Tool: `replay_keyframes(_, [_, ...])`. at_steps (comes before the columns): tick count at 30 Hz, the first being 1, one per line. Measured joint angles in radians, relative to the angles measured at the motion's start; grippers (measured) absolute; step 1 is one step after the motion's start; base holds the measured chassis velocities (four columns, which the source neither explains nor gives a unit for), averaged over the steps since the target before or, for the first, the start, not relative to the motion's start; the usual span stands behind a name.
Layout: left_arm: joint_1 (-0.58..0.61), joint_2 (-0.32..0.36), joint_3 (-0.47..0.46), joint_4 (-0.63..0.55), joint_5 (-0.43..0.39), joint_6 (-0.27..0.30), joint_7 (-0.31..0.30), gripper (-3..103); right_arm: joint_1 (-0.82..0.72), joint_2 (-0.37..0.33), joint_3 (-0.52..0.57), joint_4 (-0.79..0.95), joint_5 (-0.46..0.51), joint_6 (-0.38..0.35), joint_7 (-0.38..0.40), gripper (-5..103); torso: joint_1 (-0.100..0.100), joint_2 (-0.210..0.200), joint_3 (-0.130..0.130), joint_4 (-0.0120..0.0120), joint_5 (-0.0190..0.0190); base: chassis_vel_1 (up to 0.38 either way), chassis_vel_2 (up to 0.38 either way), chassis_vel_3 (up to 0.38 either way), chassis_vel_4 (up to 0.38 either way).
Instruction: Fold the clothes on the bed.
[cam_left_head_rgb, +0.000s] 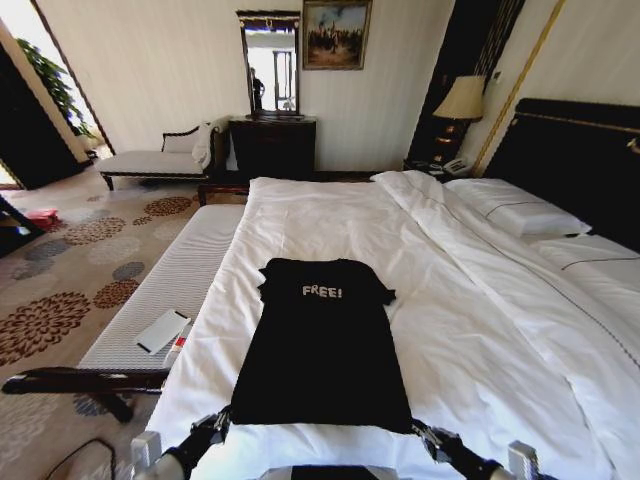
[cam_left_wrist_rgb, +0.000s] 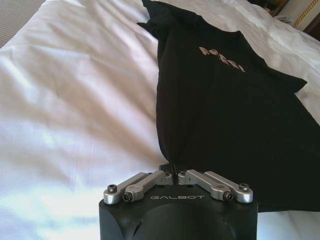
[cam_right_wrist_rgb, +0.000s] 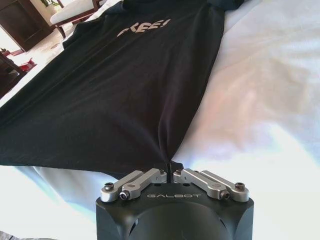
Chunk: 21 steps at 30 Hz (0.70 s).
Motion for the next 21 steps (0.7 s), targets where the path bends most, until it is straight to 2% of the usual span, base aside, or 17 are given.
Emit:
replay_keyframes(11, [0.014, -0.032, 0.026, 0.023, 0.038, -0.023, -0.002, 0, -0.001, 0.006, -0.012, -0.009, -0.021, 0.015, -0.003, 1, 0.000, 0.000, 0.000, 0.0000, -0.0001, 0.000, 0.000, 0.000, 0.000])
replay_keyframes(12, [0.003, -0.039, 0.034, 0.025, 0.045, -0.024, -0.013, 1, 0.004, 0.004, -0.012, -0.009, -0.019, 0.016, -0.001, 1, 0.000, 0.000, 0.000, 0.0000, 0.0000, 0.000, 0.000, 0.000, 0.000])
replay_keyframes(13, [-0.004, -0.042, 0.039, 0.026, 0.050, -0.024, -0.021, 7, 0.007, 0.003, -0.012, -0.009, -0.017, 0.017, 0.001, -2, 0.000, 0.000, 0.000, 0.0002, 0.0000, 0.000, 0.000, 0.000, 0.000])
replay_keyframes(14, [-0.006, -0.043, 0.041, 0.026, 0.054, -0.024, -0.023, 7, 0.008, 0.002, -0.012, -0.009, -0.017, 0.018, 0.002, 2, 0.000, 0.000, 0.000, 0.0002, 0.0000, 0.000, 0.000, 0.000, 0.000])
replay_keyframes(15, [-0.013, -0.044, 0.047, 0.026, 0.066, -0.029, -0.024, 12, 0.010, 0.002, -0.012, -0.010, -0.018, 0.024, 0.004, 7, 0.000, 0.000, 0.000, 0.0003, 0.0000, 0.000, 0.000, 0.000, 0.000])
replay_keyframes(18, [-0.019, -0.044, 0.058, 0.028, 0.097, -0.042, -0.023, 18, 0.011, 0.002, -0.012, -0.011, -0.027, 0.035, 0.004, 12, 0.000, 0.000, 0.000, 0.0001, 0.0000, 0.000, 0.000, 0.000, 0.000])
replay_keyframes(21, [-0.023, -0.045, 0.078, 0.028, 0.149, -0.062, -0.027, 34, 0.008, 0.004, -0.011, -0.011, -0.044, 0.046, 0.004, 28, 0.000, 0.000, 0.000, 0.0002, 0.0000, 0.000, 0.000, 0.000, 0.000])
